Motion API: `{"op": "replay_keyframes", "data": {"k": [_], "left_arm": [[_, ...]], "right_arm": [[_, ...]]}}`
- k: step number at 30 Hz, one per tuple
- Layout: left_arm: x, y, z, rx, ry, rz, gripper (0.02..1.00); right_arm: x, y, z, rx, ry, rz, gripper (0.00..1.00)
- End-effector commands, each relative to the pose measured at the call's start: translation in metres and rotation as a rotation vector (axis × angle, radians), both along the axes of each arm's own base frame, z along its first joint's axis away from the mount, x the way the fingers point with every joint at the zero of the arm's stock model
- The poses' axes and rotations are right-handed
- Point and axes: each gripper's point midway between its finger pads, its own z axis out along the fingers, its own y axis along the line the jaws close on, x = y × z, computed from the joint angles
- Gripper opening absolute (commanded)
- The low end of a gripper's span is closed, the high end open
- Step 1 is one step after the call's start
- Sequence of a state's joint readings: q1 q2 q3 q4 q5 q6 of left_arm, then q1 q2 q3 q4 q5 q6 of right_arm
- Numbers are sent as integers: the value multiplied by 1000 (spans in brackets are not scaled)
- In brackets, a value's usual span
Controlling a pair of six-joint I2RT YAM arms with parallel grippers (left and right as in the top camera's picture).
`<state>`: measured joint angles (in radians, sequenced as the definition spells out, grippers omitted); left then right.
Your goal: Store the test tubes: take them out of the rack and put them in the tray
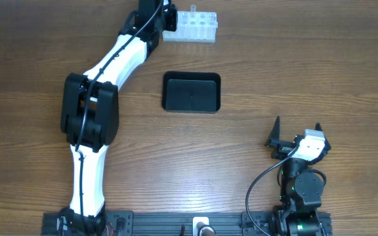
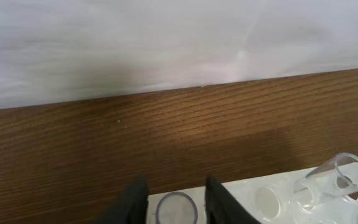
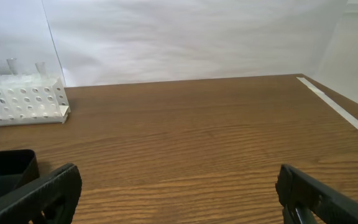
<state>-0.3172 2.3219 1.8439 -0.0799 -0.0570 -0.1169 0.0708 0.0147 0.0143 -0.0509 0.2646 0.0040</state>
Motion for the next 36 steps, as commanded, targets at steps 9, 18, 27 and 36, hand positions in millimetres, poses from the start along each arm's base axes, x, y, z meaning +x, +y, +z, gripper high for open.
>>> {"op": "replay_keyframes", "data": {"k": [9, 18, 27, 36], "left_arm": [[5, -3, 1, 3, -11, -1, 176], [5, -3, 2, 2, -14, -1, 152], [-5, -4, 101, 13, -173, -22, 163], [-59, -5, 251, 13, -402, -47, 161]], "right_arm": [[0, 0, -2, 10, -5, 0, 991], [0, 0, -2, 10, -5, 0, 993], [0, 0, -2, 10, -5, 0, 993], [0, 0, -2, 10, -5, 1, 991]]}}
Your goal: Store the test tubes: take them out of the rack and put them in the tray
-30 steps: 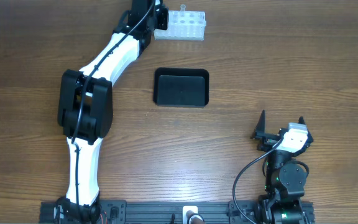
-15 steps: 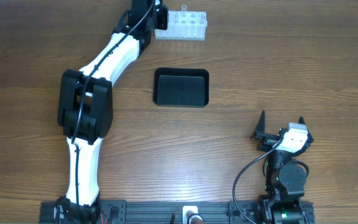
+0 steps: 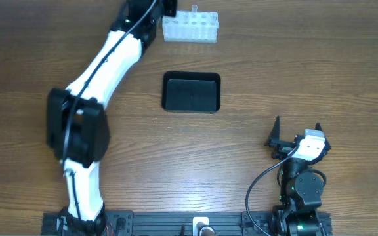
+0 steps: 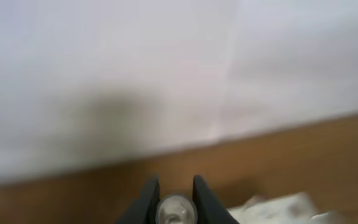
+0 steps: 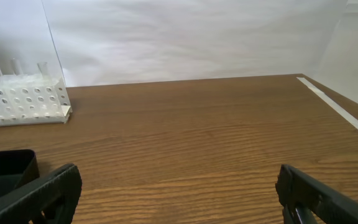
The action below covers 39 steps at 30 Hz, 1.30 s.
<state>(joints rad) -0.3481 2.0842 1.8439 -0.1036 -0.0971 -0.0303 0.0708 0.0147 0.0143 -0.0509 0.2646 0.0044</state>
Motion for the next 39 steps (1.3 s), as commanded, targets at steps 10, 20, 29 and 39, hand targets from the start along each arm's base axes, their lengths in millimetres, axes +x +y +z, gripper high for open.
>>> {"op": "replay_keyframes", "data": {"k": [10, 20, 29, 39], "left_arm": [[-127, -16, -8, -138, 449, 143, 121], [-151, -21, -122, 68, 688, 254, 130], [-158, -9, -154, 138, 773, 286, 130], [-167, -3, -185, 197, 855, 301, 134]], "right_arm": [[0, 0, -2, 10, -4, 0, 993], [0, 0, -2, 10, -4, 0, 993], [0, 0, -2, 10, -4, 0, 993], [0, 0, -2, 10, -4, 0, 991]]}}
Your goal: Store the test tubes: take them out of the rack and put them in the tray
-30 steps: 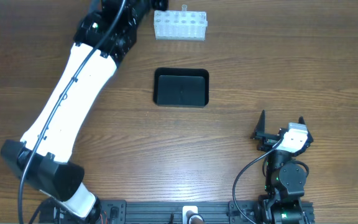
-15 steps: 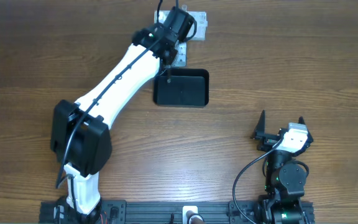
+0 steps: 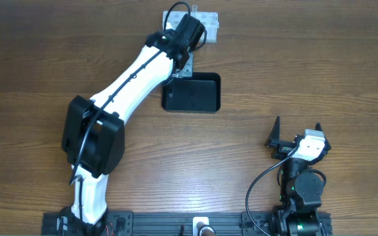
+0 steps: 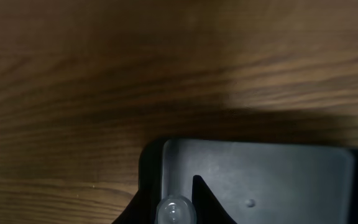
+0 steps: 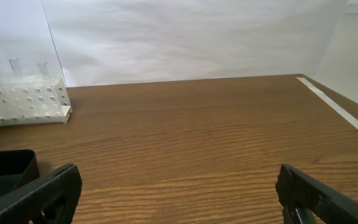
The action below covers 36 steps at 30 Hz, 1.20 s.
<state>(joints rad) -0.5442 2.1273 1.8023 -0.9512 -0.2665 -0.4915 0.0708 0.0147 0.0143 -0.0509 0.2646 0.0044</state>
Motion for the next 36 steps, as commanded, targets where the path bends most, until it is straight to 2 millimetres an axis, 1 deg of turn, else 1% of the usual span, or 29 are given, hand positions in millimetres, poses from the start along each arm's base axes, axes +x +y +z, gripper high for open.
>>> {"op": "replay_keyframes", "data": {"k": [1, 4, 9, 13, 18, 21, 23, 25, 26, 28, 31, 32, 33, 34, 35, 36], "left_arm": [[-2, 8, -13, 29, 33, 22, 132], [-3, 9, -18, 31, 51, 23, 134], [-7, 4, -31, 11, 90, 15, 137], [-8, 4, -34, 8, 98, 16, 148], [-5, 8, -34, 0, 98, 28, 231], [-3, 12, -34, -13, 104, 39, 318], [2, 13, -34, -34, 97, 47, 329], [9, 12, -28, -54, 66, 50, 332], [13, 10, -22, -66, 43, 49, 334], [24, 6, 0, -94, -35, 45, 336], [40, 1, 48, -104, -189, 52, 345], [47, 0, 67, -103, -251, 59, 391], [52, -1, 81, -101, -299, 67, 450], [59, -2, 99, -100, -365, 81, 555], [66, -3, 111, -98, -412, 84, 678], [71, -6, 118, -100, -442, 68, 770]], "right_arm": [[0, 0, -2, 10, -4, 0, 991], [0, 0, -2, 10, -4, 0, 991], [0, 0, -2, 10, -4, 0, 991], [0, 0, -2, 10, -4, 0, 993], [0, 0, -2, 10, -4, 0, 991], [0, 0, -2, 10, -4, 0, 991], [0, 0, -2, 10, -4, 0, 991], [0, 0, -2, 10, -4, 0, 993], [0, 0, -2, 10, -4, 0, 993], [0, 0, -2, 10, -4, 0, 993], [0, 0, -2, 10, -4, 0, 991], [0, 0, -2, 10, -4, 0, 991], [0, 0, -2, 10, -4, 1, 993], [0, 0, -2, 10, -4, 1, 993], [0, 0, -2, 10, -4, 0, 991], [0, 0, -2, 10, -4, 0, 991]]}}
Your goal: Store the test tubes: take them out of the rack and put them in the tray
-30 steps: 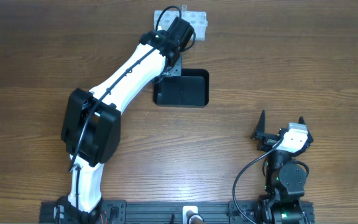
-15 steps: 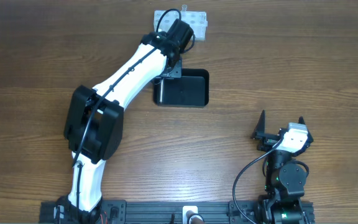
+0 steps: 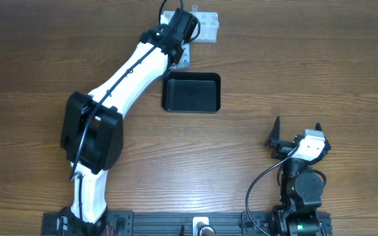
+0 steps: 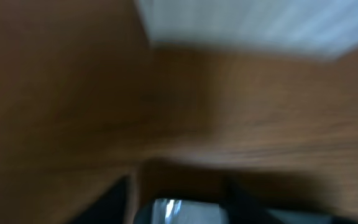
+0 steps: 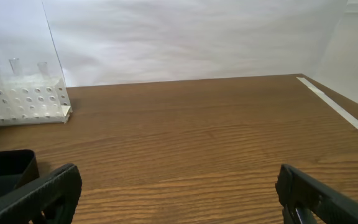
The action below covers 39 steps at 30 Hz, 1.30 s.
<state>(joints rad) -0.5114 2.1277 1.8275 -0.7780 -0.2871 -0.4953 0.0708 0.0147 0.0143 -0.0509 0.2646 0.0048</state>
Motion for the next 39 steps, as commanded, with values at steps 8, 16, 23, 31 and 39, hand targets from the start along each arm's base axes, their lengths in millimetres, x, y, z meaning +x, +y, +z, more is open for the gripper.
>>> {"op": "replay_keyframes", "data": {"k": [8, 16, 23, 31, 39], "left_arm": [[72, -21, 92, -39, -401, -81, 976], [97, -33, 61, 19, -405, -159, 963], [119, -44, 39, 0, -394, -195, 904], [122, -44, 19, -12, -366, -209, 735], [122, -47, 5, -16, -343, -220, 516]], "right_arm": [[0, 0, -2, 9, -4, 0, 991], [0, 0, -2, 9, -4, 0, 991], [0, 0, -2, 9, -4, 0, 993], [0, 0, -2, 9, -4, 0, 993], [0, 0, -2, 9, -4, 0, 993]]}}
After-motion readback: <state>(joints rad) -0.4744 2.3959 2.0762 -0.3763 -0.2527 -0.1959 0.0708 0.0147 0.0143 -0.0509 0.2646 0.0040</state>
